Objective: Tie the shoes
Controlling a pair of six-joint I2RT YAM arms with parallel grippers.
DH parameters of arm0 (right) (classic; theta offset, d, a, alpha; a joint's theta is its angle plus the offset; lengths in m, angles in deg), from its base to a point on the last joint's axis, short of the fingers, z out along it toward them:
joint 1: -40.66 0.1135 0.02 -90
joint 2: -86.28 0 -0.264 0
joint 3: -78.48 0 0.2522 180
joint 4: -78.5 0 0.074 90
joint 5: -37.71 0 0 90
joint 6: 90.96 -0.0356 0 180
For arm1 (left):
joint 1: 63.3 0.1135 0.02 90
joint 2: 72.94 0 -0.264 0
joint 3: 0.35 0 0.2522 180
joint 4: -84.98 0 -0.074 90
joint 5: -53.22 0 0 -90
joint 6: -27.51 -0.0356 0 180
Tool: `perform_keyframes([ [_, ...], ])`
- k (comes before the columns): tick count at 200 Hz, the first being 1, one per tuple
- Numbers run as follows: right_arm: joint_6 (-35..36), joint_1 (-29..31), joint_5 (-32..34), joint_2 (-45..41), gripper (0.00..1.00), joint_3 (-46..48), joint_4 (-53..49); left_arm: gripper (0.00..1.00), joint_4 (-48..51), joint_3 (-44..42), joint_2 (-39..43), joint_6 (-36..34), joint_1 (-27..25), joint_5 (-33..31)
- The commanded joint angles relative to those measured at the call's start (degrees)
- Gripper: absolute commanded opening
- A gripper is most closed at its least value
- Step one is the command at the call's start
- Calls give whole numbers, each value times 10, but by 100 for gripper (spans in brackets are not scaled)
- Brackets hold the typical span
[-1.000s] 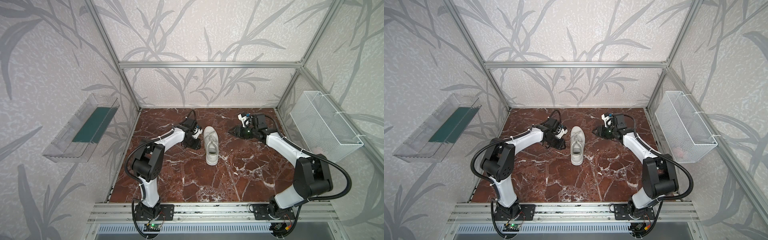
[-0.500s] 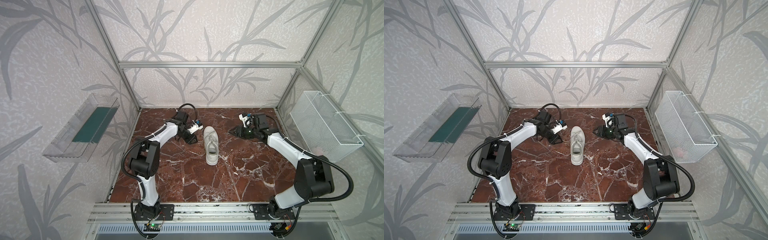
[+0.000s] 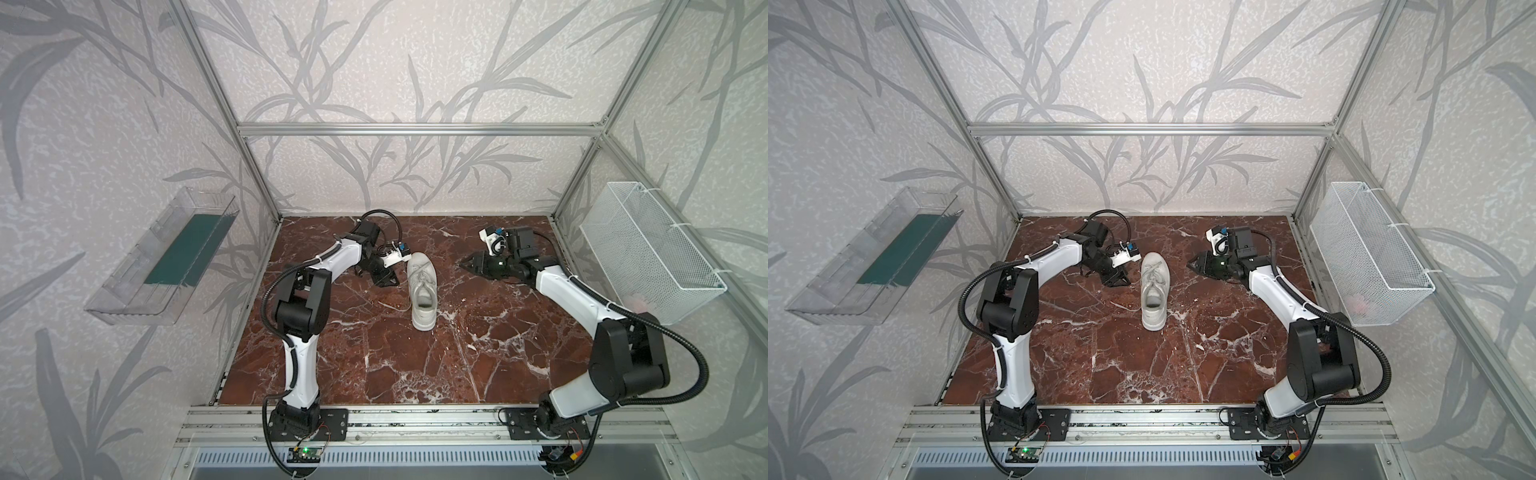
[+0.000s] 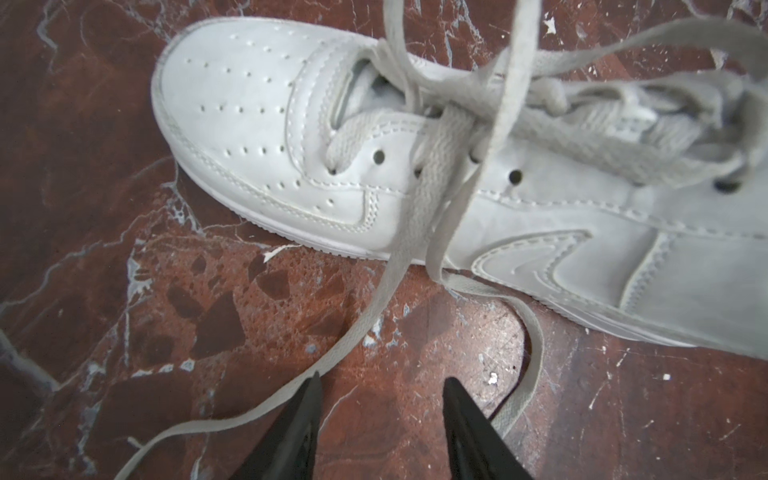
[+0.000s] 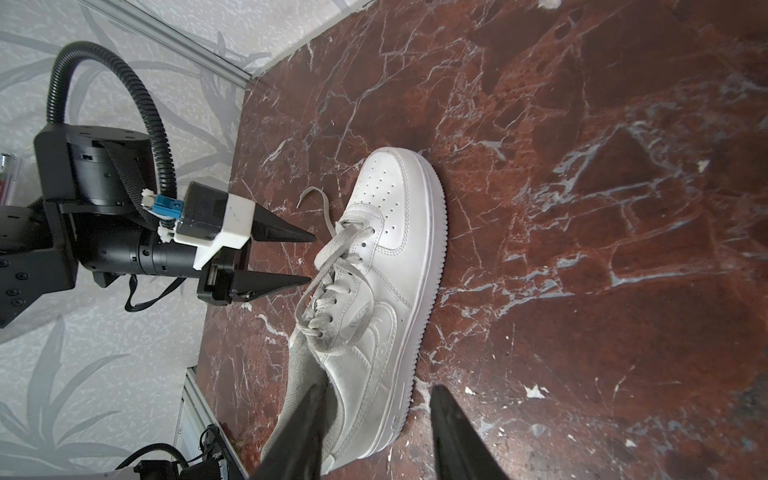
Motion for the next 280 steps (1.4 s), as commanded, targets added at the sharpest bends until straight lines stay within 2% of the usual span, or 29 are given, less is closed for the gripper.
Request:
perform_keyframes([
  [1, 1, -3, 6, -17, 43, -7, -9, 50, 3, 10, -10, -51, -10, -14],
  [51, 5, -3, 8, -16, 43, -11, -17, 50, -6, 31, -35, -57, -29, -55],
  [98, 9, -5, 7, -13, 43, -12, -19, 49, -2, 46, -47, -58, -41, -67],
  [165, 9, -7, 4, -15, 43, -9, -19, 41, 0, 57, -59, -50, -51, -87],
  [231, 9, -9, 3, -18, 43, -8, -19, 22, 13, 79, -74, -36, -62, -93],
  [258, 11, -11, 3, -22, 43, -6, -20, 20, 20, 86, -78, -35, -61, -94],
  [280, 12, -12, 2, -26, 43, -3, -22, 10, 22, 87, -77, -37, -61, -93],
])
